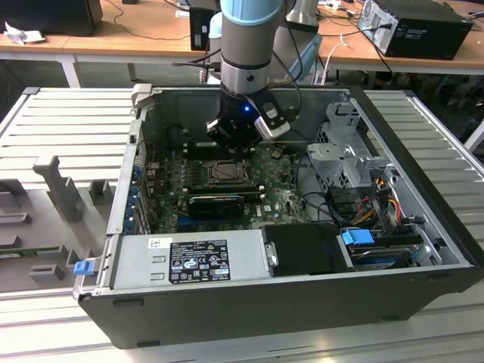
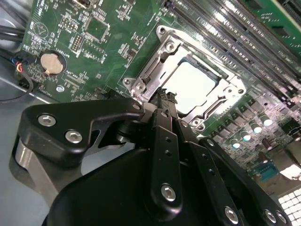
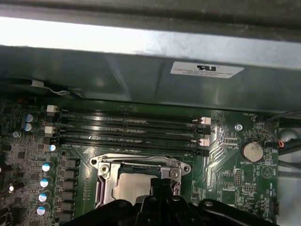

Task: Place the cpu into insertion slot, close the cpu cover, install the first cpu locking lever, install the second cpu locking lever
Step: 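Install the second cpu locking lever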

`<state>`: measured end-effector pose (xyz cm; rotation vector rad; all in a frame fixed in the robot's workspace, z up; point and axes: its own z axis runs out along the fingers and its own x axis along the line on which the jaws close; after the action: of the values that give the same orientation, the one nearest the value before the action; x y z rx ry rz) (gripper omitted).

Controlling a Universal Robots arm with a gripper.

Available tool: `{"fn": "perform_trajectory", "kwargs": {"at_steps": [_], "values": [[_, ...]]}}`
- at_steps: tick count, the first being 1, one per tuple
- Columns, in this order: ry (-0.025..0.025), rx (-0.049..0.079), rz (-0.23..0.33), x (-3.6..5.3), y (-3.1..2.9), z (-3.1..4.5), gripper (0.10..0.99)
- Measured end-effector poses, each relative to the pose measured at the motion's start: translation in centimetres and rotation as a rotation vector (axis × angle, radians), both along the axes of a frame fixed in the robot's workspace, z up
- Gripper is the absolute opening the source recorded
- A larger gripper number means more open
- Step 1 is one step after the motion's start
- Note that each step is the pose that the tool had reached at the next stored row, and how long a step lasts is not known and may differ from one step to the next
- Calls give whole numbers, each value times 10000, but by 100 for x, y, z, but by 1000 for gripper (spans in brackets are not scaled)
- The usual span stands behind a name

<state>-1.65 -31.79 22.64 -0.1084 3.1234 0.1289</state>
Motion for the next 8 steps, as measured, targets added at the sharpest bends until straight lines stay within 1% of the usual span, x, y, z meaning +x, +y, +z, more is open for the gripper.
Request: {"fn": "perform_trajectory", "kwargs": {"at_steps": [2, 4, 6, 8], "values": [[1, -38, -7, 0, -15, 0, 106], [1, -45, -10, 0, -18, 41, 106], [1, -44, -10, 0, -18, 98, 106], [0, -41, -10, 0, -27, 115, 106]]}}
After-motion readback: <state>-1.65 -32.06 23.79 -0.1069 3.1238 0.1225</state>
